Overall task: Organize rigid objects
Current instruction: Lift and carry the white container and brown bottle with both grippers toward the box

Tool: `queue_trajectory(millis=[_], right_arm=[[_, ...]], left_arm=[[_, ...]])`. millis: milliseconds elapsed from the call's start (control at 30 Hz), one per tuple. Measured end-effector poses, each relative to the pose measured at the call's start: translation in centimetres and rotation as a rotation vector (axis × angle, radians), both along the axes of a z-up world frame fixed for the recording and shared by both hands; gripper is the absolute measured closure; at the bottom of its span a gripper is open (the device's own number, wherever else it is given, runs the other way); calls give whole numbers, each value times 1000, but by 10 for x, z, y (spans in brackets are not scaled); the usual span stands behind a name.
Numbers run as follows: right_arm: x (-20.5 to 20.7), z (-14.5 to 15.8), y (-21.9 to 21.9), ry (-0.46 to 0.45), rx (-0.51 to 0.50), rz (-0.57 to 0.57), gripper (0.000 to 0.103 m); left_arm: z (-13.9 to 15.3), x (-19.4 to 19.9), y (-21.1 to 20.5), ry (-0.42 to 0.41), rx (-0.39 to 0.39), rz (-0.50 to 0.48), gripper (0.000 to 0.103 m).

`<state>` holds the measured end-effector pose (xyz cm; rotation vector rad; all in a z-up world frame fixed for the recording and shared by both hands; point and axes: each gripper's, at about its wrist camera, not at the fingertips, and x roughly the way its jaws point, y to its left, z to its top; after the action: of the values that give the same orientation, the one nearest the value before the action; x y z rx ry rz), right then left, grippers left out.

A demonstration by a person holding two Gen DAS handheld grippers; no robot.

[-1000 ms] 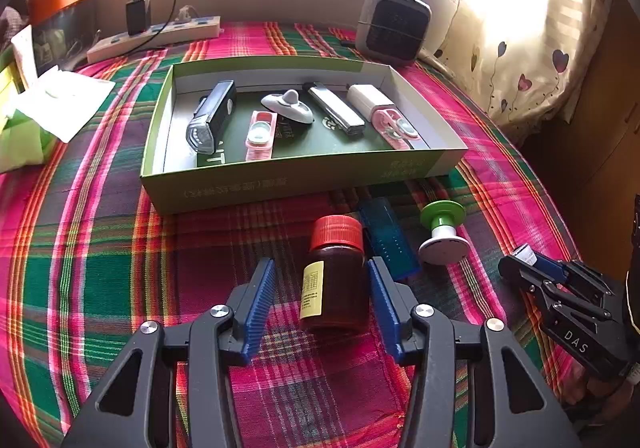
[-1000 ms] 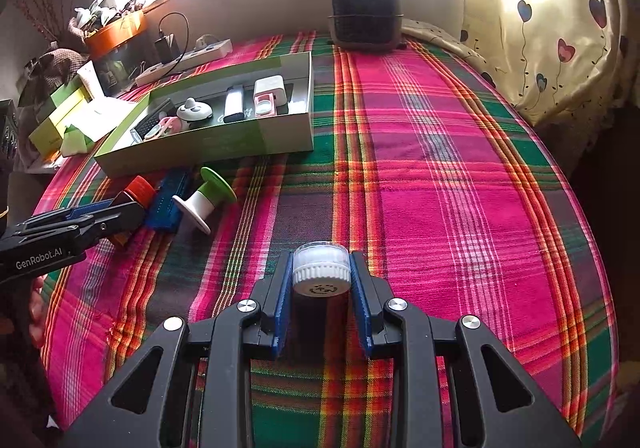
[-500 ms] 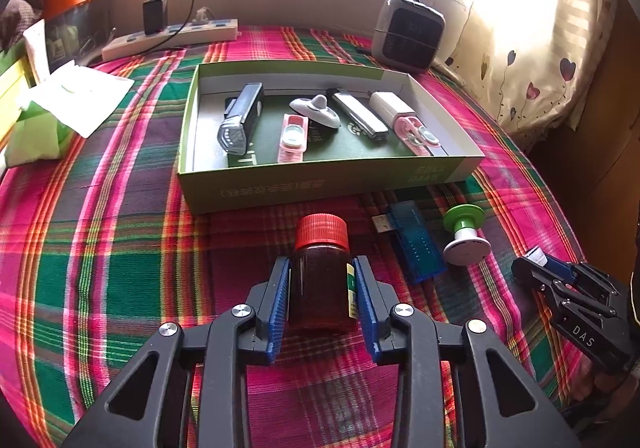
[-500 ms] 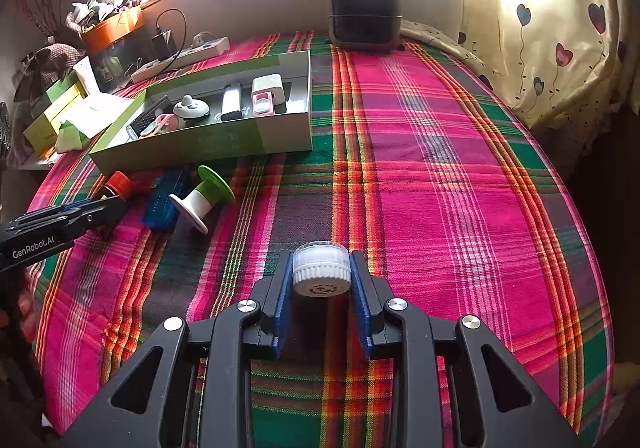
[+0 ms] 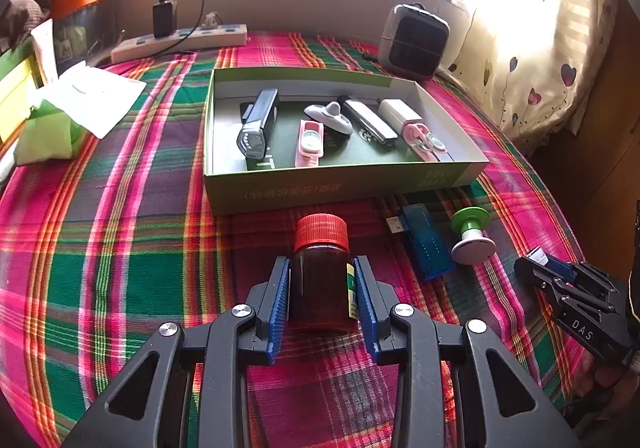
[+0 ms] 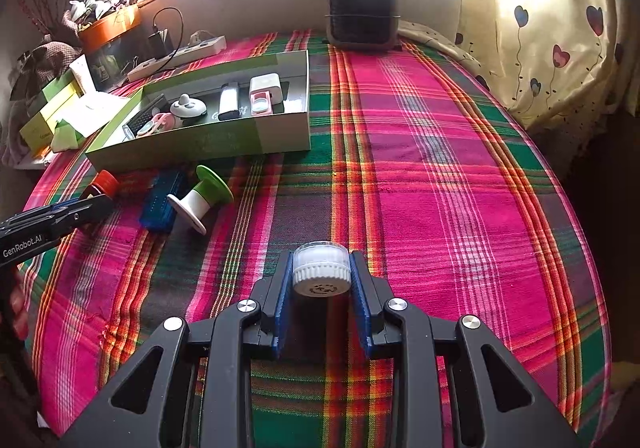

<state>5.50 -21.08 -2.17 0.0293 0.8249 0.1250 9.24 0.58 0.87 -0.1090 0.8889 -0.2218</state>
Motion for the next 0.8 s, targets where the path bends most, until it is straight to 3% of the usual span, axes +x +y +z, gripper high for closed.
queue_trajectory(millis=[800], right_arm=[[4,30,20,-65,15,62,75]], left_arm=[[35,-3,15,-85,-4,14,72]])
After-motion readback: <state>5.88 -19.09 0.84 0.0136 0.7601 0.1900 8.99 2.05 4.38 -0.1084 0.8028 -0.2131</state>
